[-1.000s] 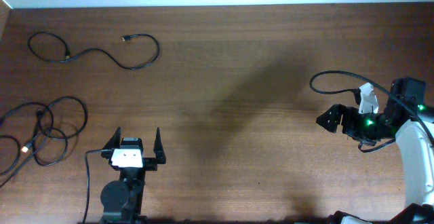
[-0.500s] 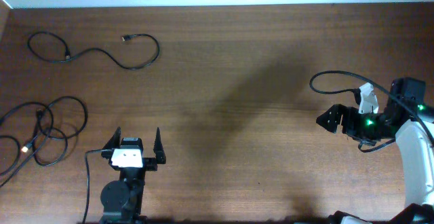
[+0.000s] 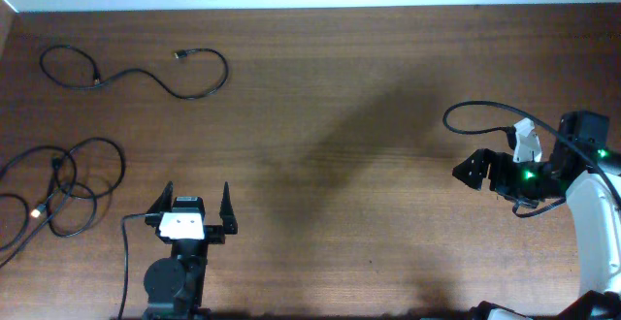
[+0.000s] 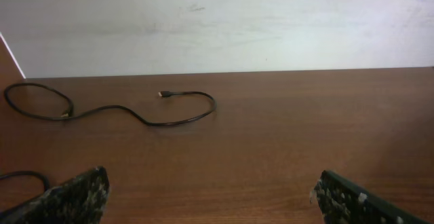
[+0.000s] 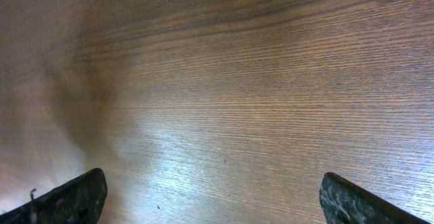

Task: Untangle cables

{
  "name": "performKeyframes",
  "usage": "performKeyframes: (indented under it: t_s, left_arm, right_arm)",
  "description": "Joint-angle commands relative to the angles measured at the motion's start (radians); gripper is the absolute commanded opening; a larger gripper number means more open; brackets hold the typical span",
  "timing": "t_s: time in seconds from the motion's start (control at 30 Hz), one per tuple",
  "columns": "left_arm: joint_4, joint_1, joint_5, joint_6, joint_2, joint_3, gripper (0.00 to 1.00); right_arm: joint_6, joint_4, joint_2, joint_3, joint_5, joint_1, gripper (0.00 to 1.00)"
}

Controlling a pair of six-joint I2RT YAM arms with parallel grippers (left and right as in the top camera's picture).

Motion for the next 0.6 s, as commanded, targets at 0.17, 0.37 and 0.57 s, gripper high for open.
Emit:
performKeyframes:
  t_s: [0.17, 0.37, 0.57]
  left_arm:
    - [-0.009, 0.006, 0.019, 0.016, -0.01, 0.0, 0.99]
    - [-0.009, 0.006, 0.019, 0.016, -0.01, 0.0, 0.98]
    - [-0.009, 0.006, 0.019, 0.016, -0.01, 0.0, 0.99]
  right_arm:
    - [-0.011, 0.0, -0.169, 0.016, 0.002, -0.006, 0.99]
    - [-0.014, -0.001, -0.285, 0.016, 0.11, -0.006, 0.99]
    - [-0.013, 0.032, -0.359, 0.008, 0.125, -0.006, 0.99]
